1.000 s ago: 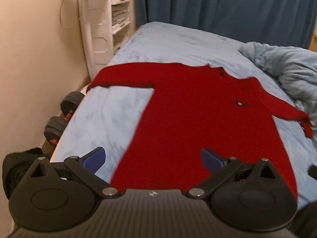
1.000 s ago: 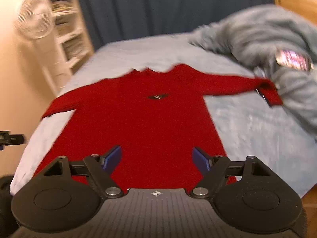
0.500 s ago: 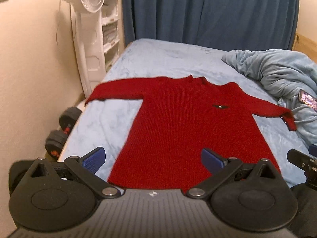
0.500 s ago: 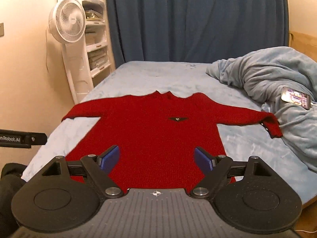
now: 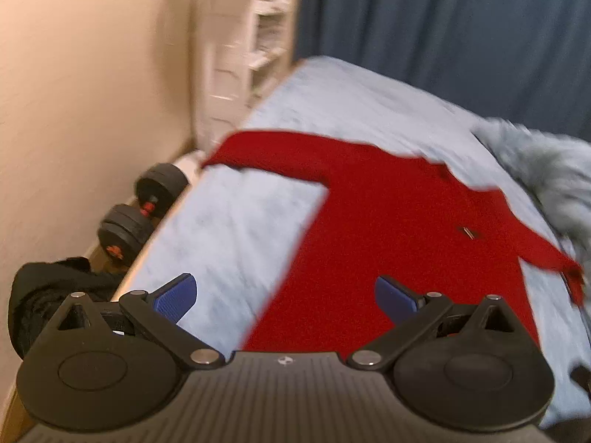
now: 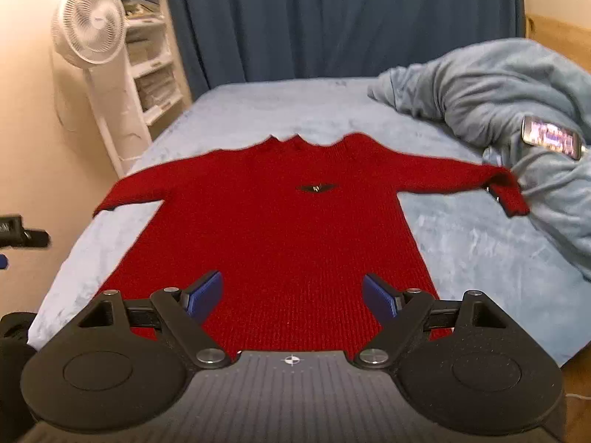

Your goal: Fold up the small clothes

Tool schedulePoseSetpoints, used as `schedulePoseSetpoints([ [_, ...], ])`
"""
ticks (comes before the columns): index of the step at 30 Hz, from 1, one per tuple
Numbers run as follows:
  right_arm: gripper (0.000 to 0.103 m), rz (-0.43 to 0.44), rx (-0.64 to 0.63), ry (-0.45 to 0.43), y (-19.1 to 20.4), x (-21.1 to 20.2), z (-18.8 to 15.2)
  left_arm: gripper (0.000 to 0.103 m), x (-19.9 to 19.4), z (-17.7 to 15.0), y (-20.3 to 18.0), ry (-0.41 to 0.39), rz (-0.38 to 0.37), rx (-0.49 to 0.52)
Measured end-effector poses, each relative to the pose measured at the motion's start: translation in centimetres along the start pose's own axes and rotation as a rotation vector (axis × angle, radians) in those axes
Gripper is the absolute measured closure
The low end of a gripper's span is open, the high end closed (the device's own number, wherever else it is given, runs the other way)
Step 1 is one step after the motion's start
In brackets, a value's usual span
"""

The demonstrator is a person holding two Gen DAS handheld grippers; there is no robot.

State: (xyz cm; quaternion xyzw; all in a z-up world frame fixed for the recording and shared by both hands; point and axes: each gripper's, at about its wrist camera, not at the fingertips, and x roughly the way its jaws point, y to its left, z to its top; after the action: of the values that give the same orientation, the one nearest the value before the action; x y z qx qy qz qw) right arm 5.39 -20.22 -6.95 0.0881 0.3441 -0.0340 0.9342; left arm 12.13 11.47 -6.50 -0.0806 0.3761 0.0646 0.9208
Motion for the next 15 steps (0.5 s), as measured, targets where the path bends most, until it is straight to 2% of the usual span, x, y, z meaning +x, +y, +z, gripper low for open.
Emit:
schedulePoseSetpoints([
  [3, 0.019, -0.027, 0.020, 0.038, -0.4, 2.9, 0.6, 0.000, 4.3, 3.2, 2.5, -0.030, 0.032, -0.081],
  [6, 0.019, -0.071, 0.067, 0.070, -1.1, 6.1, 1.3, 0.000, 10.3, 7.3, 4.9, -0.040, 0.038, -0.191],
  [9, 0.019, -0.102, 0.109, 0.112, -1.8, 8.9, 1.6, 0.000, 17.3, 11.1, 6.9, 0.022, 0.019, -0.306],
  [13, 0.019, -0.112, 0.101, 0.151, -2.5, 11.4, 1.4, 0.001, 26.7, 14.9, 9.7, 0.137, -0.024, -0.532],
  [15, 0.019, -0.122, 0.072, 0.173, -2.8, 12.4, 1.0, 0.001, 30.0, 15.9, 10.5, 0.140, -0.016, -0.616],
])
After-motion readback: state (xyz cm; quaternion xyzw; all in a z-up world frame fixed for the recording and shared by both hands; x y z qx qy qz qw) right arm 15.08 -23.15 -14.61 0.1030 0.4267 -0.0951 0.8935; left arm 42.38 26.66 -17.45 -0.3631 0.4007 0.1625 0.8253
